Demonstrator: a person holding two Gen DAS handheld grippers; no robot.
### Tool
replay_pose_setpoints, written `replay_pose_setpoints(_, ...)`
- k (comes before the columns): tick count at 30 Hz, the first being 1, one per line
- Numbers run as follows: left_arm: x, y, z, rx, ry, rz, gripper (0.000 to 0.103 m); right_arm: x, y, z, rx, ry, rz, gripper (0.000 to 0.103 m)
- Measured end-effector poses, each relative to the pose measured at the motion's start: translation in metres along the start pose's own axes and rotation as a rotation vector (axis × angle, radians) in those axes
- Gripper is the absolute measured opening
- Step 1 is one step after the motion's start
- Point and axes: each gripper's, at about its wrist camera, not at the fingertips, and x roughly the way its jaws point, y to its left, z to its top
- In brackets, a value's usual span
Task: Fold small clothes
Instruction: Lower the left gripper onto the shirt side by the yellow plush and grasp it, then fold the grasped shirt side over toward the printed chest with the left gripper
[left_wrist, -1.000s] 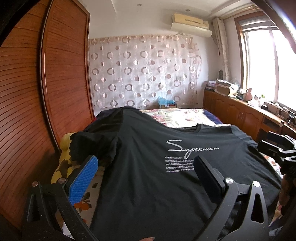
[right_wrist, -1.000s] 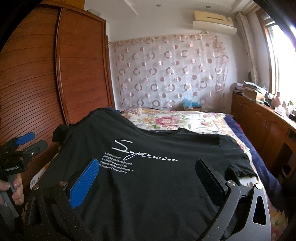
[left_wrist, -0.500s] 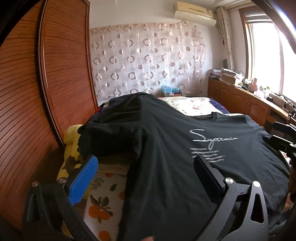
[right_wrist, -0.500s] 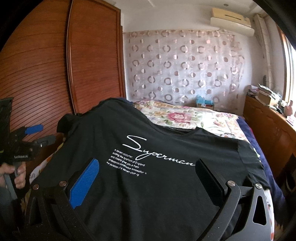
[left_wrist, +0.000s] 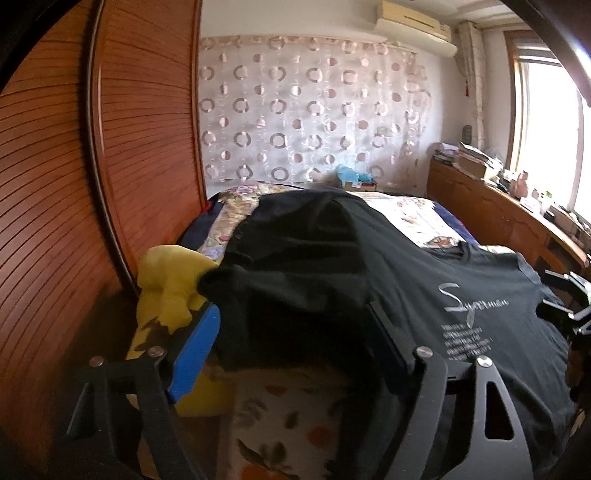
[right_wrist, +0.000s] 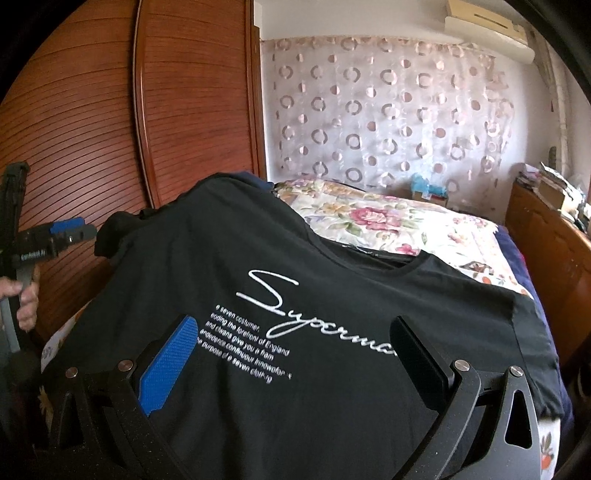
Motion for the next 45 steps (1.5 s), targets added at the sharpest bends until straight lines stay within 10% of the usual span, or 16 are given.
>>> replay_pose_setpoints(13,0.052,0.037,0.016,-0.136,0.129,-0.018,0.039,0.044,-0.011,0.032,-0.011,0.084,0.091,0.103)
replay_pose_setpoints(23,0.071,0.049,0.046,-0.125,0.167,0.04,0.039,0.073,-0.031,0.052,-0.008,0.125,0.132,0.103)
replay_pose_setpoints(31,0.128,0.041,0.057,-0.026,0.346,0.048,0.039,0.094,-0.041,0.053,0.026,0.149,0.127,0.103)
replay_pose_setpoints(34,0.135,0.044,0.056,-0.025,0.377,0.054,0.003,0.094,-0.043,0.053,0.035,0.148,0.115,0.103)
replay_pose_setpoints(45,0.057,-0.012,0.118,0.038,0.172,-0.069,0.002,0.078,-0.05,0.048,0.072,0.132,0.064,0.103)
